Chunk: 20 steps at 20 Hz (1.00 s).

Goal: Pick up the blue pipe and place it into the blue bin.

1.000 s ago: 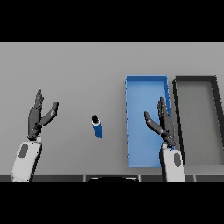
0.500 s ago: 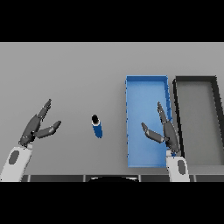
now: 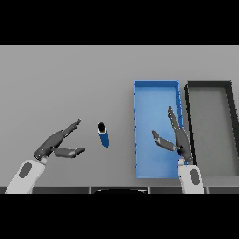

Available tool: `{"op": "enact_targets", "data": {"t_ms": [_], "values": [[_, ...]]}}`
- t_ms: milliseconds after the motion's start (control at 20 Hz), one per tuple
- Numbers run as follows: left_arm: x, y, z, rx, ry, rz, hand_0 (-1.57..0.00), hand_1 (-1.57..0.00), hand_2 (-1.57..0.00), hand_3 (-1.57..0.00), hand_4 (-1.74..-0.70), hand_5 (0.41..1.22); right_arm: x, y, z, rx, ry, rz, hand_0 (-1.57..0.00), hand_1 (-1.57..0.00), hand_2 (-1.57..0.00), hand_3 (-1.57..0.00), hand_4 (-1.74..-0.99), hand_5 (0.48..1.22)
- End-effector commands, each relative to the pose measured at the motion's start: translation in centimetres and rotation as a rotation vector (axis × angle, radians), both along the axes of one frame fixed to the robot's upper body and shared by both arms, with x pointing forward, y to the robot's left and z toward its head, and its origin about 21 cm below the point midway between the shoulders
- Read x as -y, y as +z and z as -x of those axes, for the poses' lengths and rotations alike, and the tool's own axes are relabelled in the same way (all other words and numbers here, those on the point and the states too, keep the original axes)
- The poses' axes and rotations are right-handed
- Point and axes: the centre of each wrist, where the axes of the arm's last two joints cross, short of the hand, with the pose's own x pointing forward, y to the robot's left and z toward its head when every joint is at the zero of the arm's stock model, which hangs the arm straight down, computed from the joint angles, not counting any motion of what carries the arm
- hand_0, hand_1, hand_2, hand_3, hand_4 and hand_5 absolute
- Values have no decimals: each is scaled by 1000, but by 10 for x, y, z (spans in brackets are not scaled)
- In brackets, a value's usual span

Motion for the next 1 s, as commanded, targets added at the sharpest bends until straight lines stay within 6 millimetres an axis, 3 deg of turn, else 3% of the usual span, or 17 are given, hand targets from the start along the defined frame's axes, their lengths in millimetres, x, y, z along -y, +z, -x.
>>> {"op": "enact_targets", "data": {"t_ms": [0,200,400,600,800,950], "values": [[6,-1,0,3,-26,4,1,1,1,1,-1091,472,3,-1,1,-4,0,12,1,1,1,1,-1248,612],[32,-14,7,-13,-94,17,1,1,1,1,-1109,447,1,-2,3,-9,2,-3,1,1,1,1,-1263,617],[55,-23,0,-20,-120,42,1,1,1,1,-1118,446,-4,0,6,-16,-5,-12,1,1,1,1,-1271,616],[83,-33,-16,-62,-135,59,1,1,1,1,-1118,450,0,-1,9,-17,-18,-7,1,1,1,1,-1273,607],[99,-49,-26,-36,-141,35,1,1,1,1,-1081,442,2,-5,11,-24,-23,-7,1,1,1,1,-1265,597],[110,-49,-34,-36,-165,101,1,1,1,1,-1092,477,2,-3,8,-28,-15,-17,1,1,1,1,-1264,598]]}}
